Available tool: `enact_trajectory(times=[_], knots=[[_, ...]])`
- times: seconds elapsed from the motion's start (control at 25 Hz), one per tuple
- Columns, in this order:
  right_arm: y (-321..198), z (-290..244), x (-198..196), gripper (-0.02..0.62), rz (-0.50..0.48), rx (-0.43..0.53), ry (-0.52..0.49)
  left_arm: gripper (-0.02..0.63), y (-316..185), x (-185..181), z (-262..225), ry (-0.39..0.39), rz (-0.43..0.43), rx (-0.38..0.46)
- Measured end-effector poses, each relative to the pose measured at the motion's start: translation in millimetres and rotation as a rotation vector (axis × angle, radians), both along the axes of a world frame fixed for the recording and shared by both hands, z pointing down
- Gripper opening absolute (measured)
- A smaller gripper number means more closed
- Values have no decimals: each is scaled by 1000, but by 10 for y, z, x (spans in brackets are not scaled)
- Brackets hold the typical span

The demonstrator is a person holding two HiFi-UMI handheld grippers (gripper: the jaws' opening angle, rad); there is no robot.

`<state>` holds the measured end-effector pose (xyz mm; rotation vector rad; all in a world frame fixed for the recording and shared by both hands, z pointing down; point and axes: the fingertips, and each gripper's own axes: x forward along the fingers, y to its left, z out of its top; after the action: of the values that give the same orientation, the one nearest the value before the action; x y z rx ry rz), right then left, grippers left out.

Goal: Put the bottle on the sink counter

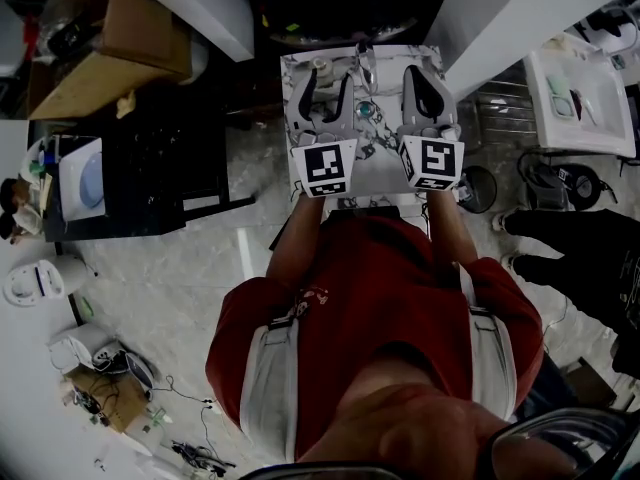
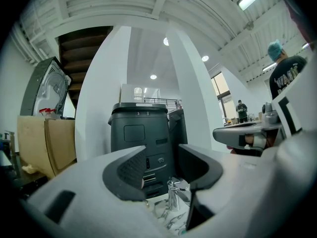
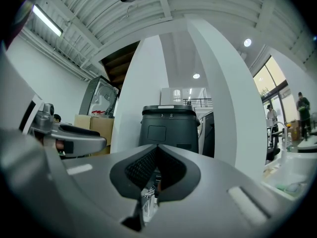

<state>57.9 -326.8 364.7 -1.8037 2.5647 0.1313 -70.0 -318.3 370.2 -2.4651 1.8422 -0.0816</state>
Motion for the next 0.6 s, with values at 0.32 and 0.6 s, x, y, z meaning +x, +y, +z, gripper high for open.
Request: enact_trajectory(times=[0.32, 0.6], knots=[[-1, -47, -9, 0, 3, 12, -5, 124, 5, -53, -94, 4, -16, 31], [17, -71, -34, 0, 2, 15, -2, 89, 9, -102, -97, 3, -31, 36]])
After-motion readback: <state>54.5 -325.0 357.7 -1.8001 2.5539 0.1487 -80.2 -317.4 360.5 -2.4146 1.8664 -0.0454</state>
